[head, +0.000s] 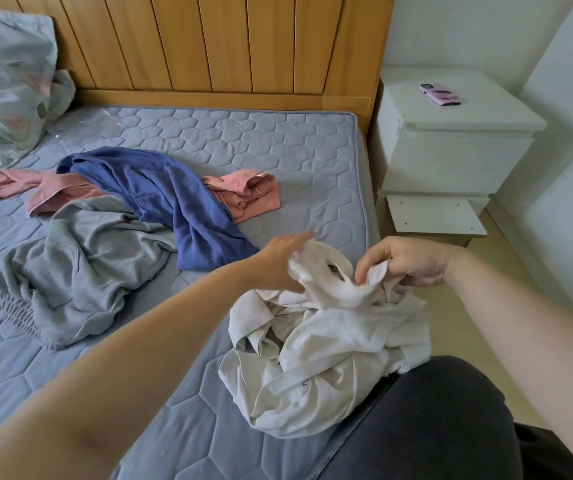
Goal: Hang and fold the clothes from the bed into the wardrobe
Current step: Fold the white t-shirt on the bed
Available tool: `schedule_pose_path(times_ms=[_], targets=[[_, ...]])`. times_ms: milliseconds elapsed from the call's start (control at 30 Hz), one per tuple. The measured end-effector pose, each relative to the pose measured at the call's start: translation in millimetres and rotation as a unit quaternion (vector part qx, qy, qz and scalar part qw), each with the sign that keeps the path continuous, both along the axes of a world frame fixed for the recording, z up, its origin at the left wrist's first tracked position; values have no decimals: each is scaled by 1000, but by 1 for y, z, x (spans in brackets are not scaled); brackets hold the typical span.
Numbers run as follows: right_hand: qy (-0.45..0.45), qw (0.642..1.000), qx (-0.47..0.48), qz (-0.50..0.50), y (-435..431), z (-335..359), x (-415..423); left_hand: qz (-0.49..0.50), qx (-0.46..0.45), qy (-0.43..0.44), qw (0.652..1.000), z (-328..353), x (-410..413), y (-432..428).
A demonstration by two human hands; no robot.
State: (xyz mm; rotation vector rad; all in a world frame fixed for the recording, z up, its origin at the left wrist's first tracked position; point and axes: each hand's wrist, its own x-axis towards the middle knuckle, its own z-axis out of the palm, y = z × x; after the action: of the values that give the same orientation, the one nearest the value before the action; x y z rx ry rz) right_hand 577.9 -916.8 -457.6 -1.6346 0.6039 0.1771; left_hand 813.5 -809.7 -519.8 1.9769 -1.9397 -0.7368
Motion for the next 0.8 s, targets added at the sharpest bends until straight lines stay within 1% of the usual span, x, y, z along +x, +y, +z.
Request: schedule_pose_path(times_ms=[33, 67, 100, 133, 167, 200, 233, 267, 300, 333, 367, 400, 433, 467, 500, 533, 567, 600, 633, 667, 700, 733, 767, 800], targets=[[16, 999, -31, 36, 1, 1, 0, -22, 25, -6, 999, -3, -9, -4], [25, 997, -57, 36, 4, 3, 1, -36, 42, -25, 998, -8, -16, -8], [24, 996, -91, 10, 5, 3, 2, -46, 49, -52, 996, -12, -21, -11], [18, 987, -157, -34, 4, 0, 3, -54, 38, -89, 994, -13, -24, -11], [10, 965, -247, -87, 1, -3, 3, -69, -28, -135, 988, -13, -24, -10], [5, 934, -331, -135, -1, -4, 2, -87, -134, -170, 972, -14, -22, -9], [6, 913, -377, -155, -4, -4, -2, -115, -203, -206, 950, -15, -16, -5], [29, 913, -384, -133, -6, -4, -7, -140, -233, -248, 930, -19, -10, 0], [76, 931, -348, -75, -8, -3, -13, -153, -188, -272, 931, -23, -6, 6], [141, 949, -282, 3, -7, -3, -19, -144, -142, -283, 938, -29, -2, 10], [198, 956, -206, 67, -5, -4, -24, -117, -75, -272, 952, -36, 2, 15], [227, 957, -149, 99, -2, -8, -26, -81, -43, -238, 967, -41, 4, 18], [234, 960, -121, 94, 1, -13, -26, -40, -59, -195, 978, -43, 3, 20], [224, 965, -122, 59, 3, -18, -25, 0, -103, -150, 983, -41, 0, 19], [204, 969, -138, 16, 4, -24, -23, 25, -152, -115, 981, -39, -5, 16], [191, 969, -153, -15, 5, -30, -21, 29, -176, -90, 980, -37, -10, 11], [191, 968, -161, -25, 6, -36, -20, 18, -167, -64, 984, -35, -17, 6], [202, 965, -166, -21, 7, -41, -19, -9, -131, -52, 990, -32, -26, 1], [217, 960, -175, -16, 10, -44, -18, -46, -88, -67, 993, -32, -36, -3], [236, 951, -198, -17, 12, -48, -17, -92, -52, -112, 988, -33, -45, -8], [251, 939, -232, -26, 13, -52, -17, -140, -30, -166, 976, -35, -53, -12], [263, 927, -264, -33, 14, -57, -17, -182, -24, -211, 960, -38, -59, -15], [267, 919, -289, -37, 15, -63, -16, -210, -26, -236, 948, -40, -62, -18], [260, 913, -309, -52, 16, -67, -16, -224, -35, -244, 943, -41, -64, -17]])
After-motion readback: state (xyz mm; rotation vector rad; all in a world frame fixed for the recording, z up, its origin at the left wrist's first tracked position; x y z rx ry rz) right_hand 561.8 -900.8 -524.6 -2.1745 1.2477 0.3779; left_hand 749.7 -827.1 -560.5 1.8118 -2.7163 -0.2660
